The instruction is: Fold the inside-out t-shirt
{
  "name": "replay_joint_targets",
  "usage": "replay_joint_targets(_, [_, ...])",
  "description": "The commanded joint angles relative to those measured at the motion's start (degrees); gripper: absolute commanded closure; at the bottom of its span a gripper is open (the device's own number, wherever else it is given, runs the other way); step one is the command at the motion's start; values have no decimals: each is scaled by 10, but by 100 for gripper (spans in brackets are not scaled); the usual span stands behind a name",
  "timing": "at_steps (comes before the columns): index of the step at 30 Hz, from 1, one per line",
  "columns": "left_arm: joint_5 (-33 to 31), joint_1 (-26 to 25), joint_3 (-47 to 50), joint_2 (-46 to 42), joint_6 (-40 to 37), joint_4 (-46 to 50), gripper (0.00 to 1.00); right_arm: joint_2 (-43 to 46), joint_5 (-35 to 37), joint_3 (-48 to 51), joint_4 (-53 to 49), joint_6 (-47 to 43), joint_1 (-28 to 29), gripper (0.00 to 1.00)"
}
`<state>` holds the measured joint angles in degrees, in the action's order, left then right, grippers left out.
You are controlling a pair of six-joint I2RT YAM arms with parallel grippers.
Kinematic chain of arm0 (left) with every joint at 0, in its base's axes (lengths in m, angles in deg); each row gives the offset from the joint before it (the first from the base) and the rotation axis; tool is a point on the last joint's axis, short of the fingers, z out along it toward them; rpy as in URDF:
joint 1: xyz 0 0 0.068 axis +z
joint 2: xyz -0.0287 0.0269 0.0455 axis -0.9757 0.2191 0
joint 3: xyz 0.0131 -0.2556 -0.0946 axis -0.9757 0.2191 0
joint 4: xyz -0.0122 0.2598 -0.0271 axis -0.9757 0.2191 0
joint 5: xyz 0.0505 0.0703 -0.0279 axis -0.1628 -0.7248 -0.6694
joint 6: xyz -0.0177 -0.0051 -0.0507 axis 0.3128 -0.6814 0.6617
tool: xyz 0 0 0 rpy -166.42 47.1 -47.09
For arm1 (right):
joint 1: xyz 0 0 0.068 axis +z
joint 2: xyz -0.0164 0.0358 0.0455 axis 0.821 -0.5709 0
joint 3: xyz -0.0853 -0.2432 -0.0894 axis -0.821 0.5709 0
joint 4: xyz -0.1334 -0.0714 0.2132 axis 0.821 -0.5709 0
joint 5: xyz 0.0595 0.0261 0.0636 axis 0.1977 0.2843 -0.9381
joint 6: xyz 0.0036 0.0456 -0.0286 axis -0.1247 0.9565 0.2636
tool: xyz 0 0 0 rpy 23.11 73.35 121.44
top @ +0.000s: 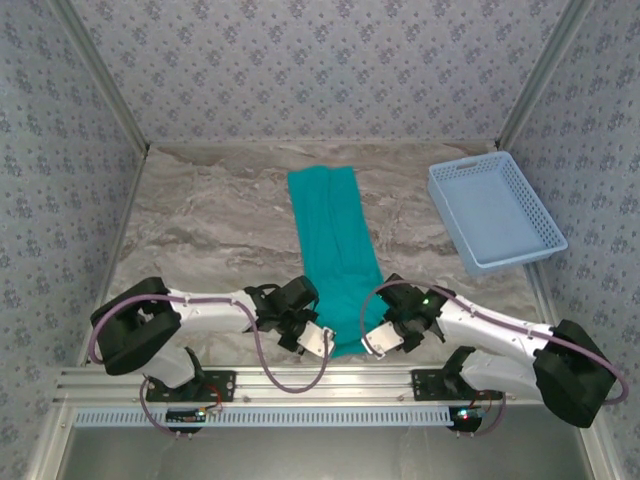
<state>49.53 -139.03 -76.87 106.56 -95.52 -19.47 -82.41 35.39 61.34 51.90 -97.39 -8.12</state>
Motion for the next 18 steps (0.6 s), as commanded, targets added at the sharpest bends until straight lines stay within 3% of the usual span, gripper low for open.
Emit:
replay_joint_targets(1, [19,-8,-17,-13,10,71,99,9,23,2,-14,12,8,93])
replay_joint_targets(3, [25,-8,-24,-44,18,107,100,20,-3,-18,-47,23,12,100])
replay_joint_targets(5, [44,-8,-30,-79,40,137,100,33,-24,-42,-93,38,26,100])
replay_joint_targets(10, [155,10,-41,-159,192,178,100,73,-71,-114,-206,113,105,100])
replay_joint_targets(14, [223,9,-52,-217,301,197,100,92,-161,-176,-261,199,120,100])
replay_joint_targets(18, [167,19,-63,-288,400,204,100,60,-228,-235,-277,302,96,100])
